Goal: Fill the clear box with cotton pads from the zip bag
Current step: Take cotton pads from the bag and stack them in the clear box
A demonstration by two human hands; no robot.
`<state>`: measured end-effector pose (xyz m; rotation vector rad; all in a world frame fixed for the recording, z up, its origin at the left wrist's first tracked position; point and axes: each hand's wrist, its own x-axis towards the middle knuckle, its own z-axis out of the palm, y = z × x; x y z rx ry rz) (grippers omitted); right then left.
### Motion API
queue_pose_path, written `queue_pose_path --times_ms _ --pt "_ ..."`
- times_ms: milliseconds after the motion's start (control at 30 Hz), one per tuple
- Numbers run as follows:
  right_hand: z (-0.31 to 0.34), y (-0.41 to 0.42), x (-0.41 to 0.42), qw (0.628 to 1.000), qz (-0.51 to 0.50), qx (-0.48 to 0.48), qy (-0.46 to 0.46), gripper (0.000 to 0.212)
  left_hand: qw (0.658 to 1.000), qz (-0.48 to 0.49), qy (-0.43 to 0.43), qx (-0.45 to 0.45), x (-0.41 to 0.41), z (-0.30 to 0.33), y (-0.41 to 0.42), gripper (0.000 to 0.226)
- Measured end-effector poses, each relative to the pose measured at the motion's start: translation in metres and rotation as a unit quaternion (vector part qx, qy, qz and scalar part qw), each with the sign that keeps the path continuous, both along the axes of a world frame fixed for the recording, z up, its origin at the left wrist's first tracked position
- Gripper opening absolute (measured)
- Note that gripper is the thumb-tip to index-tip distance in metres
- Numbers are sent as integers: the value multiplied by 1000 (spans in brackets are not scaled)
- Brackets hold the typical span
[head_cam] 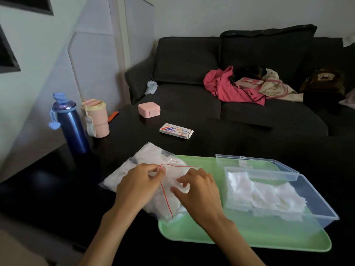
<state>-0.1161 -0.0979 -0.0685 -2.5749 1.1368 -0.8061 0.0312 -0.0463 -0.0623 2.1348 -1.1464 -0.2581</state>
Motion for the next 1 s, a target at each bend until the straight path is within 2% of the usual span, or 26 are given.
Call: queue_pose_path --times_ms 233,333,433,500,567,600,667,700,767,833,1000 --pt "12 -12 -27 989 79 102 -67 18 1000 11 -12 19 -5 8 1 24" --pt "22 -16 -43 973 101 165 -127 10 999 23 -28 14 -7 12 1 26" --pt "33 -21 -56 936 110 256 -213 10 999 20 -21 24 -4 15 -1 36" --pt "39 -23 -62 896 109 318 -290 14 1000 13 17 22 -2 17 -2 41" --pt "43 -25 -68 852 114 371 -350 19 999 7 22 -26 -7 25 -3 45" --pt "45 -26 -70 834 119 392 -369 21 997 -1 21 -78 -11 30 -4 44" --pt "48 -27 -74 809 133 423 -386 24 980 -49 69 -183 -24 43 -7 44" --pt "49 -26 -76 801 140 432 -389 27 970 -88 109 -201 -31 48 -9 46" --pt "51 -25 -77 795 152 439 -389 33 956 -171 169 -166 -44 54 -11 46" --pt "51 -24 -79 797 150 440 -387 35 950 -221 187 -120 -56 51 -14 46" --pt "50 -27 -89 787 112 455 -402 29 936 -213 200 -198 -65 52 -24 25"
